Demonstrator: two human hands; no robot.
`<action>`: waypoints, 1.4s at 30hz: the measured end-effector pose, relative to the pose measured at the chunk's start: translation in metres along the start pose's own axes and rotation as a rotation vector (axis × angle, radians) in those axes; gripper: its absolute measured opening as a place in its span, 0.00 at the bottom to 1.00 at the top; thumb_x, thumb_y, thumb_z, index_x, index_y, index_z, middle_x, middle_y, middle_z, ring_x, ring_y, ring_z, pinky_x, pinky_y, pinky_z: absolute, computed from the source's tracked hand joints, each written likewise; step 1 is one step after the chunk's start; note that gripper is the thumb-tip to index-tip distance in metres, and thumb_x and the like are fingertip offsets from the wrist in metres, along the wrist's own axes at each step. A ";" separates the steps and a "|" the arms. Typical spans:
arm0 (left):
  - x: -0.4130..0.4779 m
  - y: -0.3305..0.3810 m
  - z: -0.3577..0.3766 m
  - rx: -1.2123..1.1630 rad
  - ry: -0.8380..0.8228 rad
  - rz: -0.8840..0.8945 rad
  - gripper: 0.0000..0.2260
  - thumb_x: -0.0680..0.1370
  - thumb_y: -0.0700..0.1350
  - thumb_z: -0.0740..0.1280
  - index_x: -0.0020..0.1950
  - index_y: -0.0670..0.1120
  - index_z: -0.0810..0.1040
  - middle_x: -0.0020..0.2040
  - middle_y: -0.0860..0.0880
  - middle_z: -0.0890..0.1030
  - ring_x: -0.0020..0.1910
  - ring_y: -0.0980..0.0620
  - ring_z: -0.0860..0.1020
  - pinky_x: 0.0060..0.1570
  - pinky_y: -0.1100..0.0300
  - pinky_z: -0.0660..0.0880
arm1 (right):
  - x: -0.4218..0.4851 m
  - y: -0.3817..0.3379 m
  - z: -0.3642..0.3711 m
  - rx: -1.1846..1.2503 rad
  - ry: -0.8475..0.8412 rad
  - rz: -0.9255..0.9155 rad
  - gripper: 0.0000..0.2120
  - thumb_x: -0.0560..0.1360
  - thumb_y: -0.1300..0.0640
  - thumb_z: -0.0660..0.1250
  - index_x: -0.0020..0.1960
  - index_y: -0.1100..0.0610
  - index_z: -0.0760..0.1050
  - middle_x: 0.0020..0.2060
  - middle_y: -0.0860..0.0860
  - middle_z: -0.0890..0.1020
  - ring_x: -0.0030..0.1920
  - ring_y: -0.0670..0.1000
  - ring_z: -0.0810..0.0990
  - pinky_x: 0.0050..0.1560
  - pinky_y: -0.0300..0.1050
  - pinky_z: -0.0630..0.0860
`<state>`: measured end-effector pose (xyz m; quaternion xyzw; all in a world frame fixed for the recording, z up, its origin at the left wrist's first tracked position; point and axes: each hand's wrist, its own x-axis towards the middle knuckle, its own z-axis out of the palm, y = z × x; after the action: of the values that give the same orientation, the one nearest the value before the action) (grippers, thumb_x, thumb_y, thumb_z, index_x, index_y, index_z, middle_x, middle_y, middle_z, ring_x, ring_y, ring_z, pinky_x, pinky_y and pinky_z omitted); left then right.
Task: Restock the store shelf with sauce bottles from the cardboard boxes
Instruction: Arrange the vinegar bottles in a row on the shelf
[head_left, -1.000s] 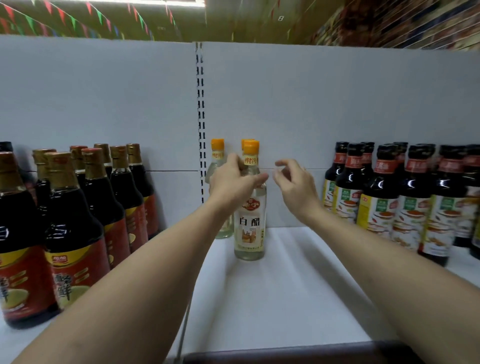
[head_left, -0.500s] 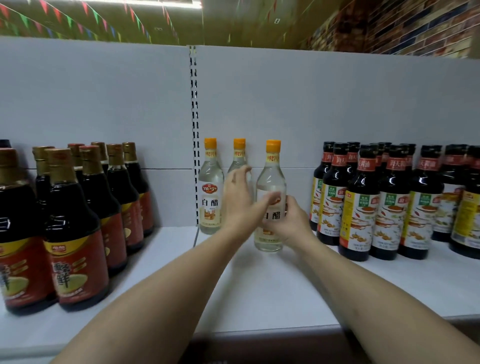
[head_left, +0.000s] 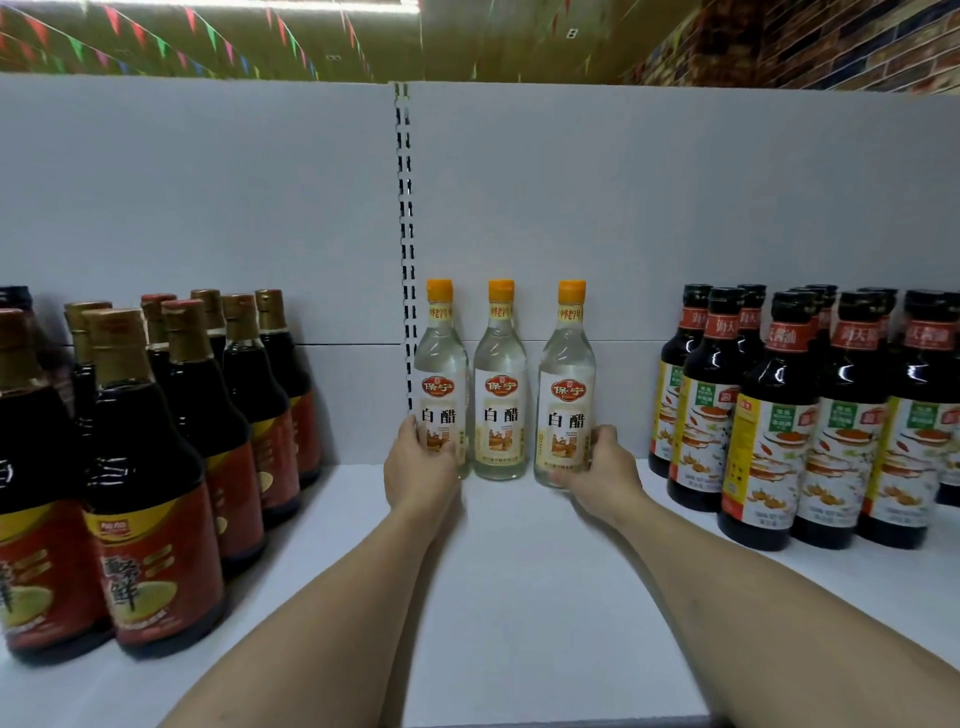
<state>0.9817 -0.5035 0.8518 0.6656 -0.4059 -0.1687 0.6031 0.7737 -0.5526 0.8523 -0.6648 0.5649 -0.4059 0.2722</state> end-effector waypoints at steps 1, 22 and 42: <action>0.000 0.000 0.000 -0.007 0.011 -0.006 0.25 0.79 0.44 0.72 0.76 0.51 0.71 0.68 0.49 0.80 0.67 0.45 0.78 0.69 0.45 0.74 | 0.002 0.001 0.001 -0.010 0.003 -0.005 0.32 0.68 0.50 0.83 0.60 0.51 0.65 0.63 0.52 0.81 0.61 0.55 0.81 0.62 0.54 0.78; 0.006 -0.011 0.000 0.088 -0.008 0.034 0.29 0.81 0.47 0.72 0.80 0.51 0.66 0.69 0.50 0.80 0.68 0.46 0.78 0.68 0.51 0.72 | 0.001 -0.001 0.008 -0.285 0.085 -0.076 0.22 0.77 0.46 0.73 0.66 0.51 0.69 0.60 0.52 0.83 0.58 0.58 0.82 0.56 0.55 0.80; 0.008 -0.003 0.005 0.268 -0.017 -0.021 0.31 0.81 0.49 0.70 0.82 0.50 0.60 0.73 0.47 0.76 0.71 0.40 0.74 0.69 0.45 0.72 | -0.008 -0.017 0.006 -0.317 0.021 0.023 0.25 0.77 0.45 0.73 0.66 0.57 0.69 0.61 0.56 0.80 0.62 0.61 0.78 0.56 0.54 0.78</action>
<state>0.9842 -0.5123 0.8495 0.7431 -0.4227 -0.1250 0.5036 0.7876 -0.5415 0.8612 -0.6886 0.6323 -0.3155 0.1626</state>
